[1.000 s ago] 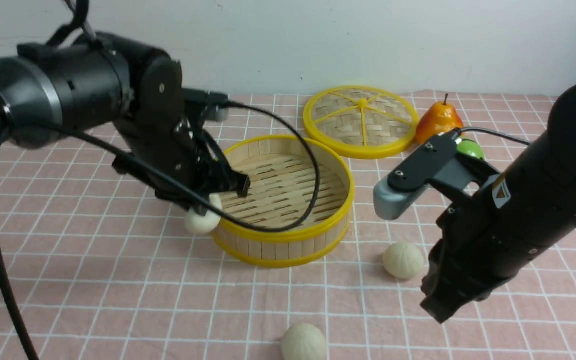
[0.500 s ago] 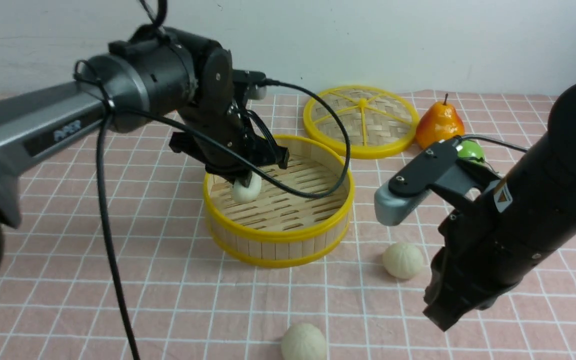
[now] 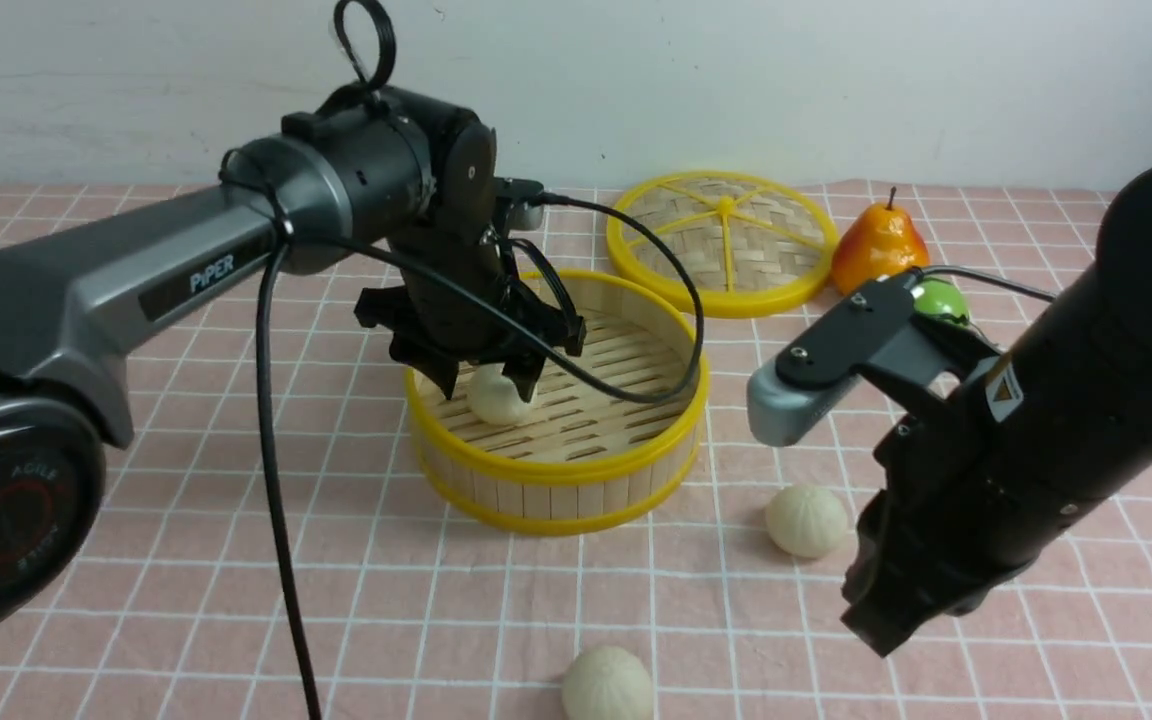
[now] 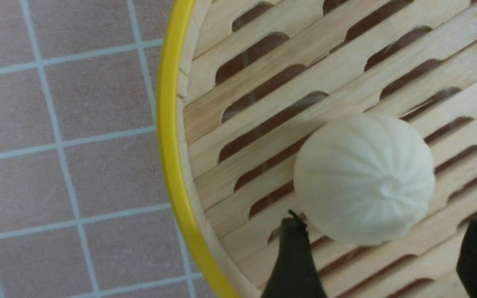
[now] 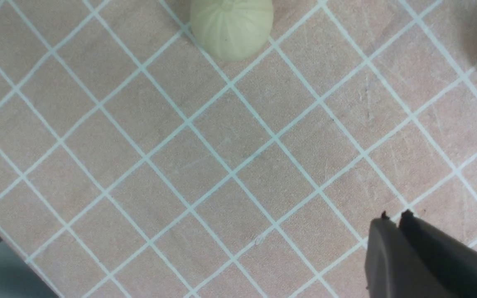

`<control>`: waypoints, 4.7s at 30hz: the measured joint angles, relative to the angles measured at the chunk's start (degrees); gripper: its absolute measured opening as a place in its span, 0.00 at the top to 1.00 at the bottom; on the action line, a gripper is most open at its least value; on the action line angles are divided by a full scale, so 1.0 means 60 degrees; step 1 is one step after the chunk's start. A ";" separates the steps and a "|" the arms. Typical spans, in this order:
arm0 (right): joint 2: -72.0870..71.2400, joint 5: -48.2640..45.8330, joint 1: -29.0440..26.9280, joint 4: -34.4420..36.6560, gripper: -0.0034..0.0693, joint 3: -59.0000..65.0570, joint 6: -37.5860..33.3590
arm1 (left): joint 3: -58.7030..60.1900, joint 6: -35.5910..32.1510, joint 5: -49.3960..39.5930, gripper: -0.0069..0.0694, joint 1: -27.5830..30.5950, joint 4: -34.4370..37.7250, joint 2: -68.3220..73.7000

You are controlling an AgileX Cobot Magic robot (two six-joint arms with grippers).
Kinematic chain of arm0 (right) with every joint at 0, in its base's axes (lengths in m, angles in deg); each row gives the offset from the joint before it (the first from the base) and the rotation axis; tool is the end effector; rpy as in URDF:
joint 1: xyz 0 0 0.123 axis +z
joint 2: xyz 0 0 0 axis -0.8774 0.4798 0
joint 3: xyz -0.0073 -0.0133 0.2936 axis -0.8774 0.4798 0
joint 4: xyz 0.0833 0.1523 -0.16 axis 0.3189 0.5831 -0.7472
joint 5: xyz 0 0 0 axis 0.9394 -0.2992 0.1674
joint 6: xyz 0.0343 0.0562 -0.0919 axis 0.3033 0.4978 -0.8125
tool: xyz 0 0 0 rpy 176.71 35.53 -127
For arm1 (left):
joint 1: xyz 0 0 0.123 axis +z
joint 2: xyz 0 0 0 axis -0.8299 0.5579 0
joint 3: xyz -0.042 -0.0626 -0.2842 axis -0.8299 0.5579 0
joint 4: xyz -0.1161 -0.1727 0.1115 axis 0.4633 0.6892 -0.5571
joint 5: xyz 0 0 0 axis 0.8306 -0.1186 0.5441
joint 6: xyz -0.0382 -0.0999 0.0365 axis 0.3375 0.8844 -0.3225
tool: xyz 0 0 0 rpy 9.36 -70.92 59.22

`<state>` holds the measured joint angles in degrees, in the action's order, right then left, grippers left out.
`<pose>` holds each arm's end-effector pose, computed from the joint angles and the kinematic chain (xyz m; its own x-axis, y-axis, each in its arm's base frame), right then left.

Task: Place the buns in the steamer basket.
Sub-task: Use the left arm to grab a steamed stuffed bun, then use the left arm to put the steamed stuffed bun into the steamer, then use the right arm to grab a steamed stuffed bun

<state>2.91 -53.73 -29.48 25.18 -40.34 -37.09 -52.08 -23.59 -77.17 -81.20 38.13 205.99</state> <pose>0.2217 0.1589 0.2902 -0.6843 -0.6361 -0.3565 -0.7021 0.7067 0.0867 0.4314 -0.1970 0.2337 -0.8982 0.1683 -0.4060 0.2085 0.9764 -0.0566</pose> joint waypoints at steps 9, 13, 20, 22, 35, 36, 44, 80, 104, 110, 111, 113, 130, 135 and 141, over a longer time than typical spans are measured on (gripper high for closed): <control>-0.0942 -0.0039 0.0000 0.0037 0.89 0.0000 0.0073 | -0.0906 -0.0154 -0.1943 0.26 -0.0030 0.0149 -0.2219; -0.2049 -0.0185 0.0000 -0.0047 0.89 0.0000 0.0215 | -0.0770 -0.0193 -0.2183 0.26 -0.0256 0.0328 -0.2887; -0.3756 -0.0509 0.0000 -0.0384 0.88 0.0000 0.0319 | 0.1870 -0.0193 -0.2163 0.26 -0.2095 0.0467 -0.3544; -0.4003 -0.0686 0.0000 -0.0399 0.88 0.0000 0.0319 | 0.2665 -0.0193 -0.2132 0.26 -0.2587 0.0601 -0.3544; -0.4673 -0.0548 0.0000 -0.0398 0.86 0.1518 0.0405 | 0.5808 0.0540 0.1302 0.26 -0.3510 0.0662 -0.3481; -0.4673 -0.0520 0.0000 -0.0398 0.86 0.1588 0.0405 | 0.5832 0.0549 0.1386 0.27 -0.3510 0.0662 -0.3466; -0.4673 0.0160 0.0000 -0.0398 0.85 0.2266 0.0428 | 0.5874 0.0749 0.2172 0.39 -0.3510 0.0628 -0.2572; -0.4393 0.0287 0.0000 -0.2850 0.82 0.1936 0.3837 | 0.0398 0.0376 0.0503 0.84 -0.1244 -0.0653 -0.0401; -0.0804 0.0293 -0.1381 -0.2888 0.60 -0.0860 0.4095 | -0.0645 -0.0198 -0.1708 0.34 -0.1253 -0.0783 -0.1967; 0.0606 0.0476 -0.1381 -0.2888 0.39 -0.1720 0.3950 | -0.0706 -0.0221 -0.2204 0.38 -0.1253 -0.0983 -0.4150; 0.1112 0.0714 -0.1381 -0.2888 0.33 -0.1881 0.3931 | -0.0611 -0.0221 -0.2204 0.41 -0.1253 -0.0972 -0.4930; 0.1500 0.0907 -0.1381 -0.2863 0.31 -0.1953 0.3931 | -0.0409 -0.0221 -0.2204 0.45 -0.1253 -0.0949 -0.5645; 0.4616 0.2648 -0.1381 -0.1695 0.28 -0.2023 0.3433 | 0.7429 0.0840 -0.2204 0.86 -0.1253 -0.0690 -1.1920; 0.4951 0.2647 -0.1381 -0.1608 0.36 -0.2031 0.3195 | 0.8896 0.1186 -0.2148 0.86 -0.1253 -0.0671 -1.2885; 0.4937 0.2583 -0.1381 -0.1649 0.69 -0.2147 0.3132 | 0.9390 0.1250 -0.2139 0.86 -0.1253 -0.0671 -1.3463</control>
<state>32.53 -38.23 -37.76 15.29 -53.23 -18.30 4.26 -16.09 -90.00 -88.72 34.11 125.22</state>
